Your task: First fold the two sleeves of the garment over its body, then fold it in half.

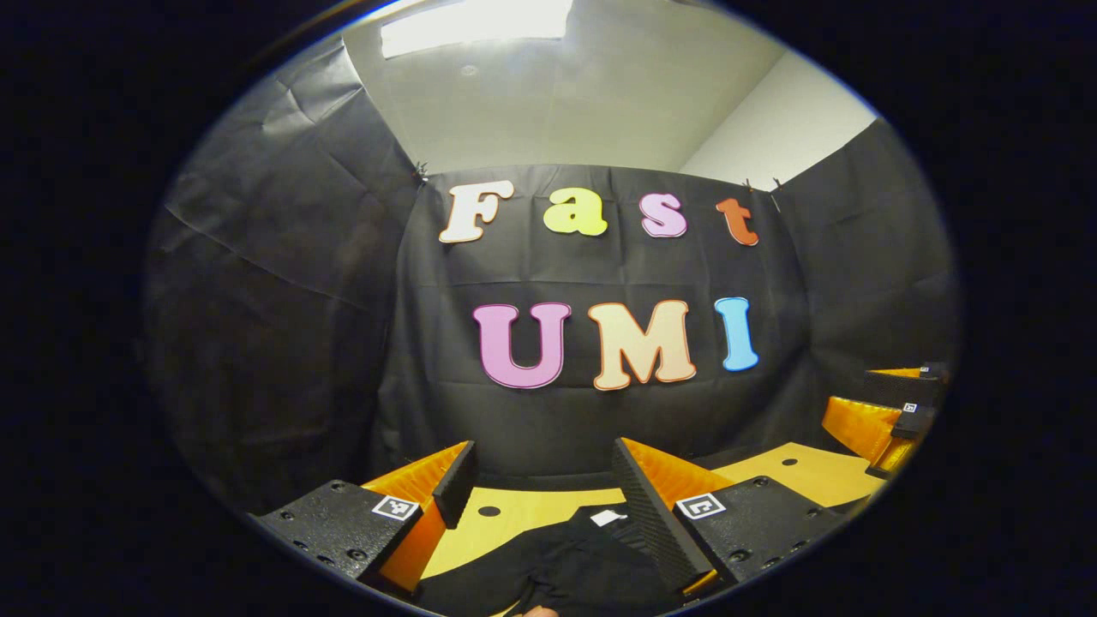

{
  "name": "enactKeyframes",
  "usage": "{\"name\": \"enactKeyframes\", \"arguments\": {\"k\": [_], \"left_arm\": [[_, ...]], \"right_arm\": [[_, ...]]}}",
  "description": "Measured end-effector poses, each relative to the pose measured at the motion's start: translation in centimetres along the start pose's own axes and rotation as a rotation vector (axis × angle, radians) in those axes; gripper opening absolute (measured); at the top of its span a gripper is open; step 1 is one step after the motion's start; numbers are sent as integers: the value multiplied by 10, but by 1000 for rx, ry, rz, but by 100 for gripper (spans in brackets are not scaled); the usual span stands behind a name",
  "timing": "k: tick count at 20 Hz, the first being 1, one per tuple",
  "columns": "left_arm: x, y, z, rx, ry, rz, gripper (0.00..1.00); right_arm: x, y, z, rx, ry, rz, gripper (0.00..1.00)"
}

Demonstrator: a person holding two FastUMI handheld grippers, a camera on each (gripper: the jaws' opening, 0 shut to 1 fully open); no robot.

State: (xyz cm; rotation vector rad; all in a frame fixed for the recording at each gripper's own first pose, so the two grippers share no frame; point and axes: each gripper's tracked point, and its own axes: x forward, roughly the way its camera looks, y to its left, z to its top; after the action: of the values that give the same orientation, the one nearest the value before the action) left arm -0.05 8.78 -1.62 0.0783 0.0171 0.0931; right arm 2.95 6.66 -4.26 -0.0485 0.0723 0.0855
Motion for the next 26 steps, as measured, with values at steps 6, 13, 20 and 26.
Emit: {"name": "enactKeyframes", "arguments": {"k": [6,13,20,26], "left_arm": [[2,-18,8,17,-15,13,92],[5,-47,7,32,3,13,93],[1,-73,6,56,17,19,93],[-4,-93,1,81,34,30,93]], "right_arm": [[9,-90,-38,-51,87,-113,99],[8,-210,-84,-36,203,-286,99],[-10,-284,-166,-32,397,-337,98],[-36,-313,-262,6,652,-329,98]]}}
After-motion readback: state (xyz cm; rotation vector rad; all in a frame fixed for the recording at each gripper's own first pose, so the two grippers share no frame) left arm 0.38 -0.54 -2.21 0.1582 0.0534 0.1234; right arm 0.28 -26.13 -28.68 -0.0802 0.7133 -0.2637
